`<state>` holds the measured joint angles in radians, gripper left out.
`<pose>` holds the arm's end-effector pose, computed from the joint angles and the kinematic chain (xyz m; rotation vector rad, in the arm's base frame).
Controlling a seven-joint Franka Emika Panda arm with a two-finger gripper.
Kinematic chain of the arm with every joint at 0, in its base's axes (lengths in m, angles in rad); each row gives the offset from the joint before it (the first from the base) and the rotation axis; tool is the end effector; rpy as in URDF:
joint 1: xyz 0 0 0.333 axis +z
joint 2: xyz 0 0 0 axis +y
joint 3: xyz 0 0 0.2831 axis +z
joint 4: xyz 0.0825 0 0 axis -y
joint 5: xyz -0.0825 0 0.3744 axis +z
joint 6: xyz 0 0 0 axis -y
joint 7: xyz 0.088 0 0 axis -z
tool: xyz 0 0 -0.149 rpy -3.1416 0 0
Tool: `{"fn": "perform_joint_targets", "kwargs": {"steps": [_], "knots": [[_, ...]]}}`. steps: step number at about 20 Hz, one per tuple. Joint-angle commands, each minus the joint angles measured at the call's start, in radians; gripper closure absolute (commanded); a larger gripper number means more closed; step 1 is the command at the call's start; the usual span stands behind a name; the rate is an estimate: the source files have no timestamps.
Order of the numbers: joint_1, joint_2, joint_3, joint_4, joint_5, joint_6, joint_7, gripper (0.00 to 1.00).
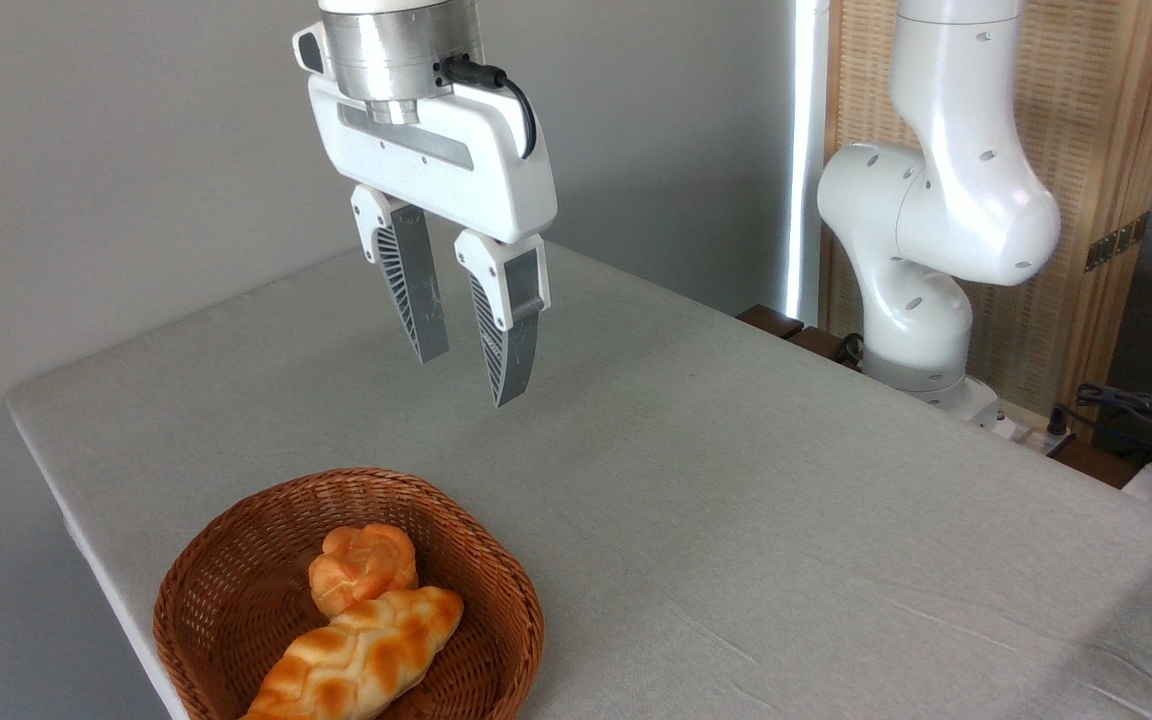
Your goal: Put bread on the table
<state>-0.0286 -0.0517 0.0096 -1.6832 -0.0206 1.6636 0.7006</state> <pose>0.5391 -0.0130 0.5336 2.9323 -1.1004 0.0584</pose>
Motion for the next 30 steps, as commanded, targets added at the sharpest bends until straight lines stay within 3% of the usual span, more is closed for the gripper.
{"fn": "perform_joint_targets", "kwargs": {"steps": [1, 10, 15, 19, 26, 30], "knots": [[-0.010, 0.001, 0.016, 0.007, -0.018, -0.016, -0.004, 0.00], [-0.011, 0.004, 0.013, 0.007, -0.015, 0.019, -0.006, 0.00], [-0.017, 0.055, 0.000, 0.007, -0.021, 0.254, -0.009, 0.00], [-0.069, 0.101, -0.008, -0.024, -0.012, 0.321, -0.006, 0.00], [-0.071, 0.130, -0.030, -0.160, -0.007, 0.491, 0.002, 0.00], [-0.063, 0.139, -0.023, -0.185, -0.005, 0.556, 0.131, 0.00]]}}
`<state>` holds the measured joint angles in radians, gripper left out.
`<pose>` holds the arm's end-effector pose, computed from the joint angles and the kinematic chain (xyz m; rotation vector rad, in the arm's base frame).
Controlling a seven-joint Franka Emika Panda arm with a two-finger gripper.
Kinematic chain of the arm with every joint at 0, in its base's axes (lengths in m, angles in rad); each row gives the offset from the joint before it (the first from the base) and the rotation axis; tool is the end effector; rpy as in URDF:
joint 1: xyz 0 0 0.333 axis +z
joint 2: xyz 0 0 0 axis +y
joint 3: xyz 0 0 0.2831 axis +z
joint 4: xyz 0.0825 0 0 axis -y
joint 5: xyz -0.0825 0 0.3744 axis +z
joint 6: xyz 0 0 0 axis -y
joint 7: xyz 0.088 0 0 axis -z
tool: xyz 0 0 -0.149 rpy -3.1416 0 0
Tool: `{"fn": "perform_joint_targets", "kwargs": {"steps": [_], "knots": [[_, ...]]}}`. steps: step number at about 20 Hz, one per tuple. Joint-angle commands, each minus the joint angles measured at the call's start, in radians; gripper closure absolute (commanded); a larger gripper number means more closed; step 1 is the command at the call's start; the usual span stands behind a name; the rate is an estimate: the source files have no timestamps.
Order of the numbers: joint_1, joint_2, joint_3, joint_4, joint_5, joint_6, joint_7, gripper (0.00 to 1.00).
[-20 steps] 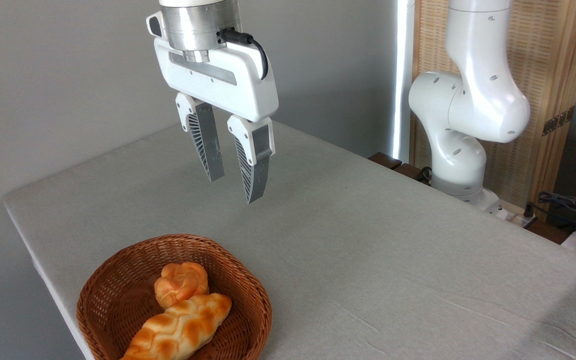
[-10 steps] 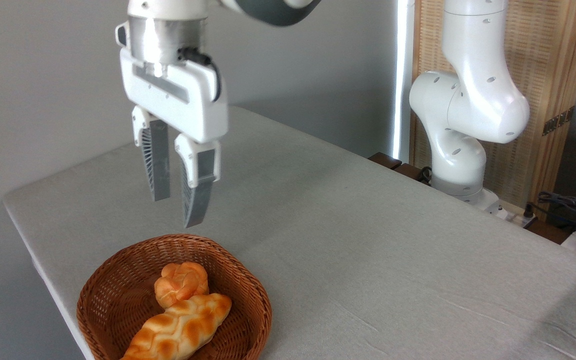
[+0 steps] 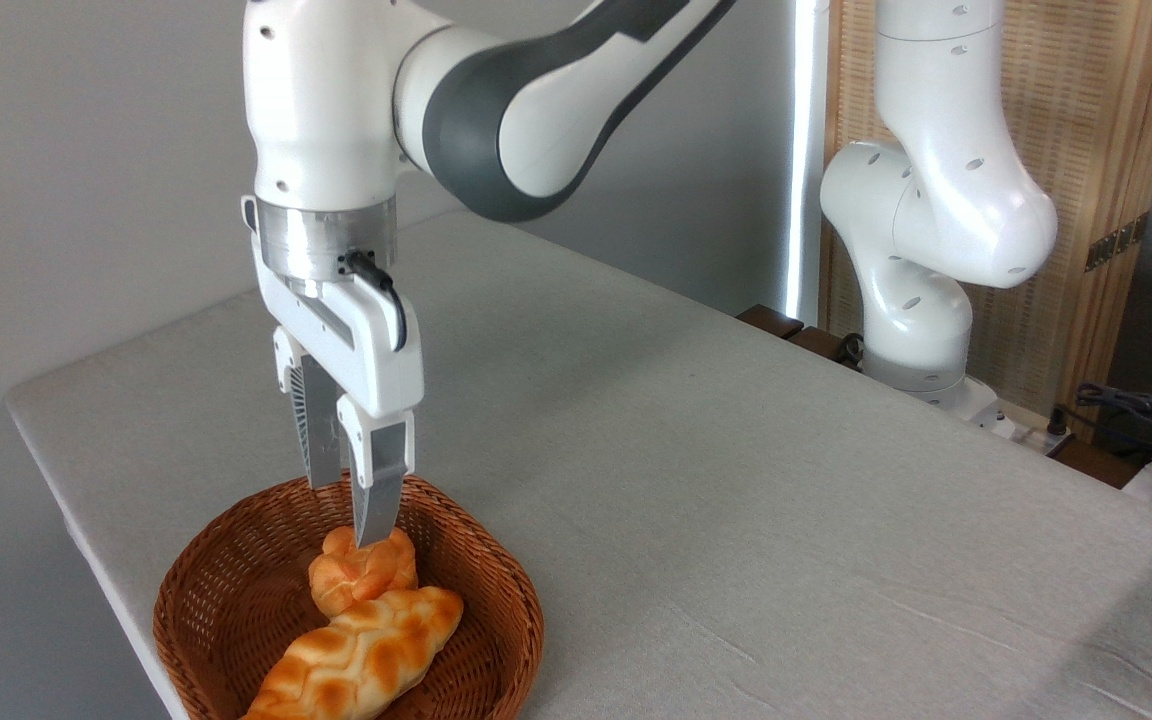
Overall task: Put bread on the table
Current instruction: 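Lower the open gripper onto the braided bread roll in the basket, then close the gripper on the braided bread roll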
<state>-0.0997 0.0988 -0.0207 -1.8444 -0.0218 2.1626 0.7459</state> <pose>0.6025 -0.0743 0.4210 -2.7992 1.2767 -0.3326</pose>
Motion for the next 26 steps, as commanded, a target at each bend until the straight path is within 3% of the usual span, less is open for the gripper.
{"fn": "perform_joint_targets", "kwargs": {"steps": [1, 8, 14, 16, 21, 23, 26], "knots": [[0.011, -0.011, 0.011, -0.024, -0.006, 0.089, 0.087, 0.00], [0.073, 0.085, 0.035, -0.024, -0.020, 0.293, 0.073, 0.00], [0.104, 0.119, 0.025, -0.025, -0.021, 0.302, 0.066, 0.02], [0.104, 0.128, 0.018, -0.033, -0.018, 0.306, 0.069, 0.15], [0.104, 0.147, 0.004, -0.033, -0.006, 0.307, 0.079, 0.72], [0.106, 0.147, 0.004, -0.033, -0.006, 0.307, 0.081, 0.81], [0.107, 0.147, 0.004, -0.032, -0.006, 0.307, 0.081, 0.85]]}}
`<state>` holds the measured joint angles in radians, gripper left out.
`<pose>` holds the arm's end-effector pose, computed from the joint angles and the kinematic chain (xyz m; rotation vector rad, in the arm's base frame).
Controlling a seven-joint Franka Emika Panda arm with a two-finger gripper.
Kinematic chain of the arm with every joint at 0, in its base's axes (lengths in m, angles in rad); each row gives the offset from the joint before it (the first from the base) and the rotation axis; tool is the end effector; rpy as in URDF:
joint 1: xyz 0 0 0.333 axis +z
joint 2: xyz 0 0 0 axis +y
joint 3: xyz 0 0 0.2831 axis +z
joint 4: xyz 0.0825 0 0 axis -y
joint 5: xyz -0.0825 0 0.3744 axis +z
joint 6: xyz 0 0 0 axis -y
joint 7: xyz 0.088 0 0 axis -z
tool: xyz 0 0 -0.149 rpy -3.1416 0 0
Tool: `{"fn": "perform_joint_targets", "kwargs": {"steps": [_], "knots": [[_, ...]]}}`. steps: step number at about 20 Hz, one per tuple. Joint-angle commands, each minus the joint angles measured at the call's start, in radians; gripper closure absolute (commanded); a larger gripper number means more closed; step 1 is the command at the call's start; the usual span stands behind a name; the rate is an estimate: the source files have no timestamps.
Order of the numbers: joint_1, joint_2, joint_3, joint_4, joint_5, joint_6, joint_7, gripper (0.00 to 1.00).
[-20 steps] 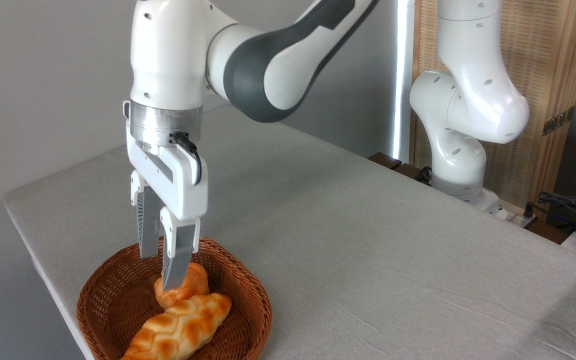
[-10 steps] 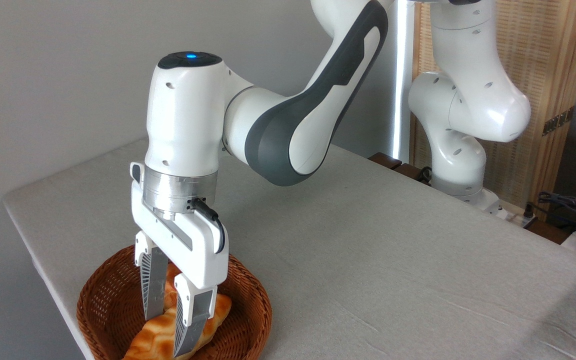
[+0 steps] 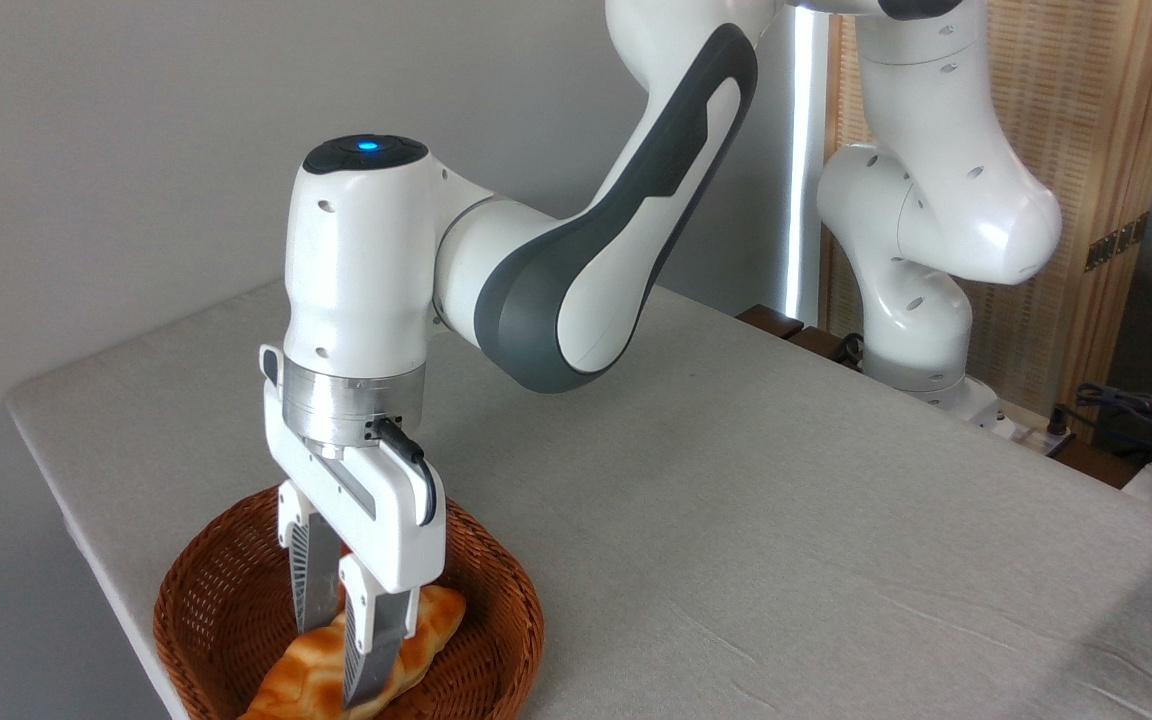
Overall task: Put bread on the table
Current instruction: 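Close the gripper on the braided bread roll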
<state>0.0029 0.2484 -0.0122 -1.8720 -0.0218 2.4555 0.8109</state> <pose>0.6440 -0.0063 0.3502 -2.7524 1.1715 -0.4773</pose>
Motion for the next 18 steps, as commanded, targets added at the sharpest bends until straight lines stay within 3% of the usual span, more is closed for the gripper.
{"fn": "perform_joint_targets", "kwargs": {"steps": [1, 10, 18], "knots": [[0.005, -0.005, -0.005, -0.006, -0.006, 0.014, 0.016, 0.86], [0.005, -0.015, -0.006, 0.004, -0.007, 0.011, 0.004, 0.86], [0.005, -0.121, 0.009, 0.005, -0.018, 0.000, -0.002, 0.86]]}}
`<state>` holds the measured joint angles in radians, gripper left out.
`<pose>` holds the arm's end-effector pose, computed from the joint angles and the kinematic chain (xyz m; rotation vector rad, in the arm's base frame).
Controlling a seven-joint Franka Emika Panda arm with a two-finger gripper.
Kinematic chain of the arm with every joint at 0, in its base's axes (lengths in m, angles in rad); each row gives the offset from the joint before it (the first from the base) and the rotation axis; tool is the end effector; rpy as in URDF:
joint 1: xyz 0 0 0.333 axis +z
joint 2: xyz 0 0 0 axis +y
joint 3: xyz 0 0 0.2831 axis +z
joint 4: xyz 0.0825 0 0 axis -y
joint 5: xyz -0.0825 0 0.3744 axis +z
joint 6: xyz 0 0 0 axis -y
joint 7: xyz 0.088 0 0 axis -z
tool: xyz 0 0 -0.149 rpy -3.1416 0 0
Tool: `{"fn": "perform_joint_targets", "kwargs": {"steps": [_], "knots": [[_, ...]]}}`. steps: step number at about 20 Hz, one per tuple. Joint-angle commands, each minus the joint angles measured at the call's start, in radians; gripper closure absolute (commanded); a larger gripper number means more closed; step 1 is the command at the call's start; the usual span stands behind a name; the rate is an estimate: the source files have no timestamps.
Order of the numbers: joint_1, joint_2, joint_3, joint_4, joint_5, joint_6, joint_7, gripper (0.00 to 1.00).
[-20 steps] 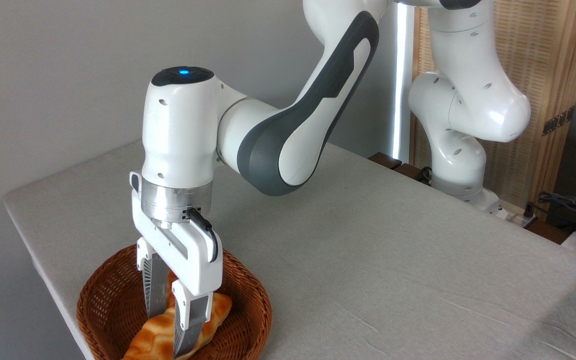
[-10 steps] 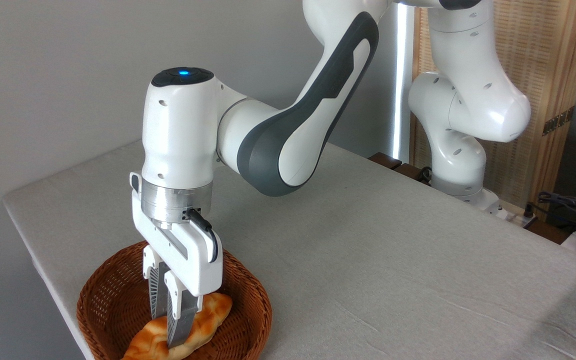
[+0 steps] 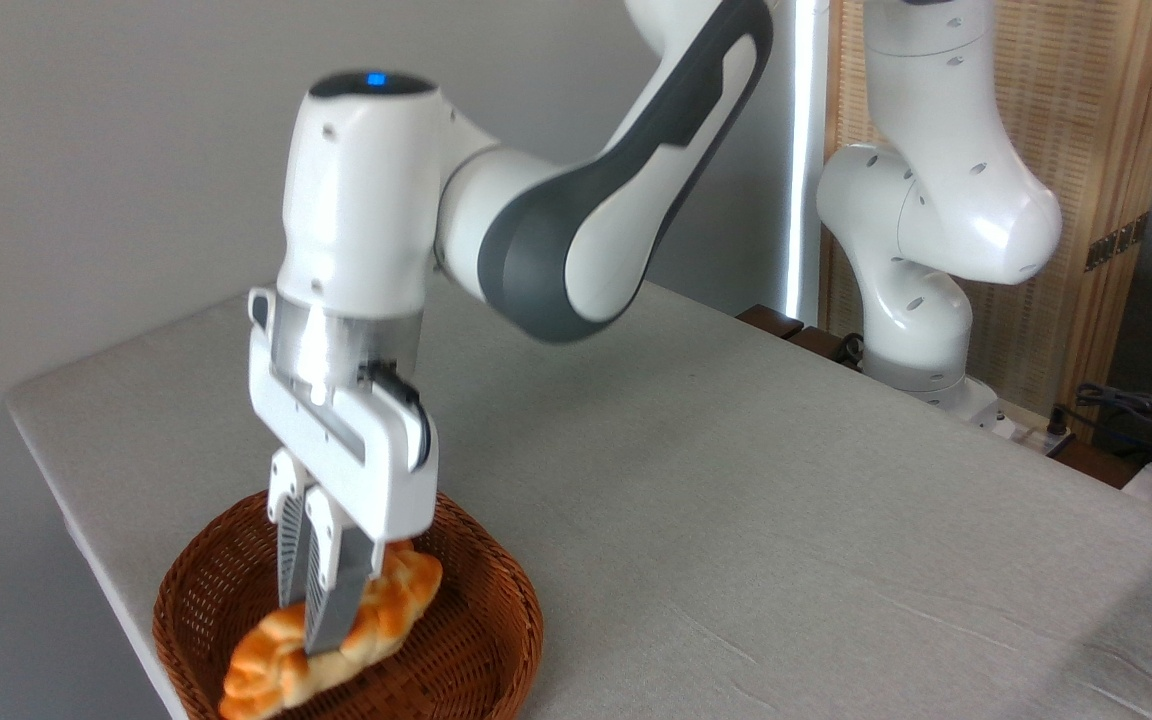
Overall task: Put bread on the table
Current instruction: 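Lift the braided roll out of the basket and carry it beside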
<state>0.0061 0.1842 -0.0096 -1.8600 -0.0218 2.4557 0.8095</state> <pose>0.6440 -0.0026 0.3976 -2.7112 1.1438 -0.5759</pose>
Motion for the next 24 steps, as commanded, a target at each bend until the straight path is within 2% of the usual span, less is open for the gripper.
{"fn": "perform_joint_targets", "kwargs": {"steps": [1, 3, 5, 9, 11, 13, 15, 20, 22, 23, 24], "knots": [[0.002, -0.069, 0.008, -0.007, -0.020, -0.001, -0.001, 0.86], [0.002, -0.101, 0.023, -0.007, -0.021, -0.055, -0.001, 0.86], [0.002, -0.146, 0.030, -0.007, -0.018, -0.154, -0.001, 0.86], [0.002, -0.245, 0.043, -0.019, -0.006, -0.467, 0.011, 0.86], [0.000, -0.291, 0.065, -0.063, 0.008, -0.562, 0.017, 0.86], [-0.005, -0.360, 0.077, -0.160, 0.060, -0.567, 0.022, 0.82], [-0.005, -0.409, 0.080, -0.252, 0.080, -0.569, 0.022, 0.80], [-0.017, -0.423, 0.079, -0.378, 0.082, -0.558, 0.020, 0.76], [-0.037, -0.423, 0.080, -0.392, 0.083, -0.552, 0.019, 0.76], [-0.037, -0.423, 0.080, -0.393, 0.097, -0.551, 0.019, 0.75], [-0.038, -0.423, 0.080, -0.393, 0.124, -0.549, 0.023, 0.68]]}}
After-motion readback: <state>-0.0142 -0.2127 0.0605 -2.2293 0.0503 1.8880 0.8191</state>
